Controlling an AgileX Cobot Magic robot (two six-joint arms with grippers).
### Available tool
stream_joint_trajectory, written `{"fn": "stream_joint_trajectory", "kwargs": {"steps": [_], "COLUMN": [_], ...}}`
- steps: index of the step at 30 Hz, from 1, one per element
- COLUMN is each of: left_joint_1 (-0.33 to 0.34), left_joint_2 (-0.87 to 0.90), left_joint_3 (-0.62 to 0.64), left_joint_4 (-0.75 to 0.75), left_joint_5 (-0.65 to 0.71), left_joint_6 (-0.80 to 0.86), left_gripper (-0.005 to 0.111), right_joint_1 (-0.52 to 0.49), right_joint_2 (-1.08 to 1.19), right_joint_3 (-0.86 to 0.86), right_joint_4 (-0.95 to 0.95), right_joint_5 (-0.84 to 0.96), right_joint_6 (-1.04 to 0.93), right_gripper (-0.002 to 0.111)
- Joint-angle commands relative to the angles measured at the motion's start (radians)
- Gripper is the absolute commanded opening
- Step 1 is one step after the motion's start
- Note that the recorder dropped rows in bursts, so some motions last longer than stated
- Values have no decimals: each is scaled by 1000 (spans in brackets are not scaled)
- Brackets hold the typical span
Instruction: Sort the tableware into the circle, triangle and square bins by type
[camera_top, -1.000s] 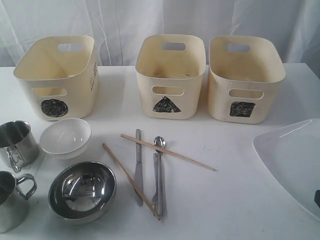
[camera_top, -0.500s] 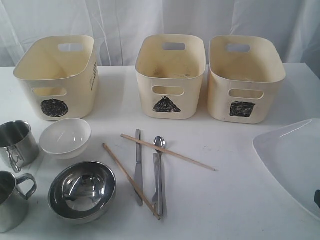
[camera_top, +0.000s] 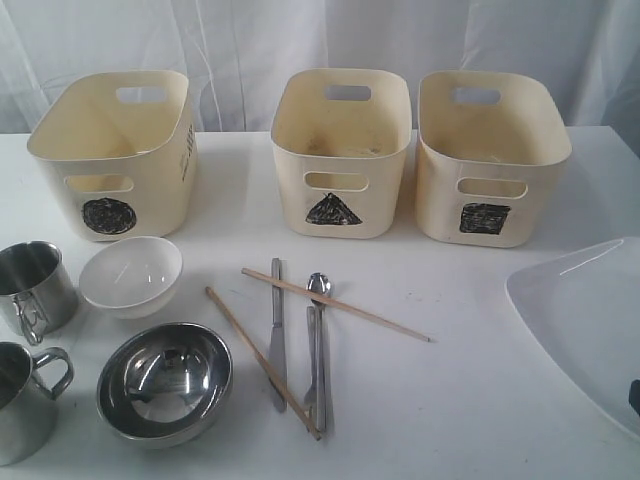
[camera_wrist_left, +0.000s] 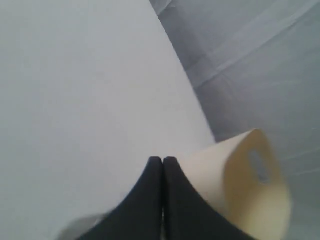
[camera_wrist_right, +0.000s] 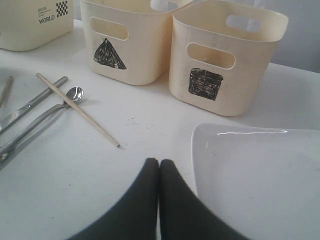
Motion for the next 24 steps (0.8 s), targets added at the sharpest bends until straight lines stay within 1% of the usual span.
{"fn": "stream_joint_trajectory", "kwargs": {"steps": [1, 3, 4, 5, 6, 9, 11, 13, 14, 15, 16, 18, 19, 21, 23, 24], "left_joint_1": [1, 1, 1, 1, 1, 1, 1, 1, 1, 1, 1, 1, 1, 1, 1, 13], "left_joint_2": [-4, -4, -4, -4, -4, 11, 31, 51, 58, 63, 68, 69, 69, 69, 69, 69], "left_joint_3": [6, 6, 6, 6, 6, 6, 6, 6, 6, 6, 4, 4, 4, 4, 4, 4], "left_joint_4": [368, 642, 751, 811, 825, 825, 833, 833, 833, 833, 833, 841, 866, 948, 1129, 1236], "left_joint_5": [149, 190, 229, 252, 273, 304, 370, 516, 594, 686, 775, 876, 889, 857, 808, 791], "left_joint_6": [-351, -247, -188, -166, -145, 33, 255, 510, 587, 594, 553, 451, 379, 244, 127, 63], "left_gripper": [0, 0, 0, 0, 0, 0, 0, 0, 0, 0, 0, 0, 0, 0, 3, 8], "right_joint_1": [2, 2, 2, 2, 2, 2, 2, 2, 2, 2, 2, 2, 2, 2, 2, 2], "right_joint_2": [-6, -6, -6, -6, -6, -6, -6, -6, -6, -6, -6, -6, -6, -6, -6, -6], "right_joint_3": [5, 5, 5, 5, 5, 5, 5, 5, 5, 5, 5, 5, 5, 5, 5, 5], "right_joint_4": [-1, -1, -1, -1, -1, -1, -1, -1, -1, -1, -1, -1, -1, -1, -1, -1], "right_joint_5": [-2, -2, -2, -2, -2, -2, -2, -2, -2, -2, -2, -2, -2, -2, -2, -2], "right_joint_6": [5, 5, 5, 5, 5, 5, 5, 5, 5, 5, 5, 5, 5, 5, 5, 5], "right_gripper": [0, 0, 0, 0, 0, 0, 0, 0, 0, 0, 0, 0, 0, 0, 0, 0]}}
